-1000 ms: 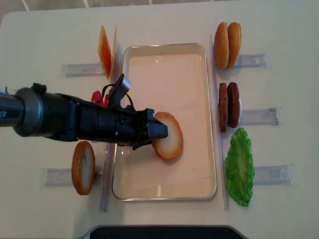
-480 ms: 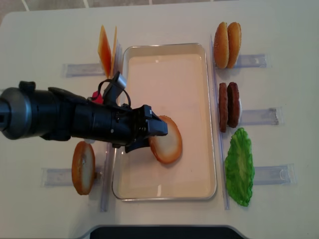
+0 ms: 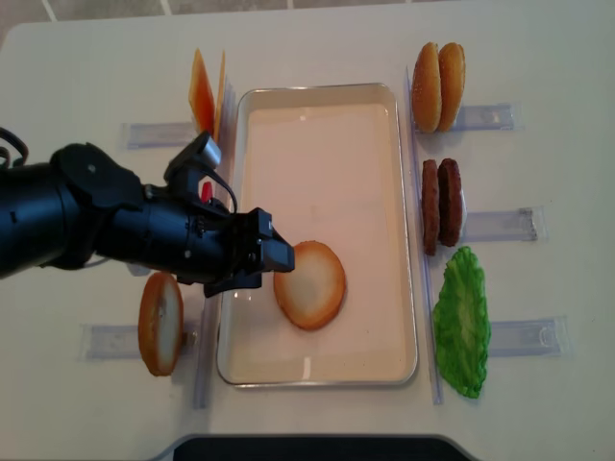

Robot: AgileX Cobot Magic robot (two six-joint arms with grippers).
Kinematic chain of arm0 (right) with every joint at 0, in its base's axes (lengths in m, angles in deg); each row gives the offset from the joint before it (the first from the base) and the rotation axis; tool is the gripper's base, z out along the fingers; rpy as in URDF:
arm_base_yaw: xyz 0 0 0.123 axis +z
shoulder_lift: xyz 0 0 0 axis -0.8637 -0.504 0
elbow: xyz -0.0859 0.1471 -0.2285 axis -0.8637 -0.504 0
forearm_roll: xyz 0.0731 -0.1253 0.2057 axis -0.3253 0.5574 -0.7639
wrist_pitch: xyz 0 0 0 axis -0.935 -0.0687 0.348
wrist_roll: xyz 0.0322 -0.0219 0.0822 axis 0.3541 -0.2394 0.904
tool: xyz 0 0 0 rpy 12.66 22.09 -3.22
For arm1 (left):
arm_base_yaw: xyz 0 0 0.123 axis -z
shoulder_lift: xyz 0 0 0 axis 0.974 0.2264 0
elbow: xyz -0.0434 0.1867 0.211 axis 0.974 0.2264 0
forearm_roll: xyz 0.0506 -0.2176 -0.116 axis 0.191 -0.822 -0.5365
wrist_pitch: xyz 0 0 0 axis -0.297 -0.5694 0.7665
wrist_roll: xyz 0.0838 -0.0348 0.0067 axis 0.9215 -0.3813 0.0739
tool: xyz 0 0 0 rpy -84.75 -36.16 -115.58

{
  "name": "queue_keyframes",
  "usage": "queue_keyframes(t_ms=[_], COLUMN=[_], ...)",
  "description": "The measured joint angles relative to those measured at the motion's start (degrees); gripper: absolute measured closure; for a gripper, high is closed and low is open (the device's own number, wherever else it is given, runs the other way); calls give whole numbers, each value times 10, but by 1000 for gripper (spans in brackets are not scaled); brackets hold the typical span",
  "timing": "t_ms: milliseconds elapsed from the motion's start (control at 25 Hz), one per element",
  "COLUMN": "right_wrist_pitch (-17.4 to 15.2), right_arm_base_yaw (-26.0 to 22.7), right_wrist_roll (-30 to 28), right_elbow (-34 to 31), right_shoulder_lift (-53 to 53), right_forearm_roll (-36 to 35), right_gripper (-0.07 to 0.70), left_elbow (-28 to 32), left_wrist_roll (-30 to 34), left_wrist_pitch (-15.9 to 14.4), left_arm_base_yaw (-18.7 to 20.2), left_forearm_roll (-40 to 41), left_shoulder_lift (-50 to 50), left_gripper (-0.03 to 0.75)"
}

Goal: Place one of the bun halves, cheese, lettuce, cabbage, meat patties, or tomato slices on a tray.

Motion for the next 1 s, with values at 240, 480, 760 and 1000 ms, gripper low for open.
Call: queue_keyframes(t_ms=[240,480,760,1000], right_wrist_pitch=[0,0,0,0], right_arm_base_yaw=[0,0,0,0], right_wrist_roll=[0,0,0,0], right_elbow=[0,0,0,0], right_shoulder_lift=[0,0,0,0], right_forearm_roll=[0,0,0,0], right_gripper=[349,349,349,349], left_elbow=[-86,-176,-216,-217], left_wrist_roll=[-194,-319,-355,-359], left_wrist_pitch=[-104,-259,-367,-371], left_arm_base_yaw=[0,0,0,-3], left_forearm_roll=[254,461,583,611], left_shoulder_lift=[-69,-111,-114,-114], left_gripper=[213,213,213,213])
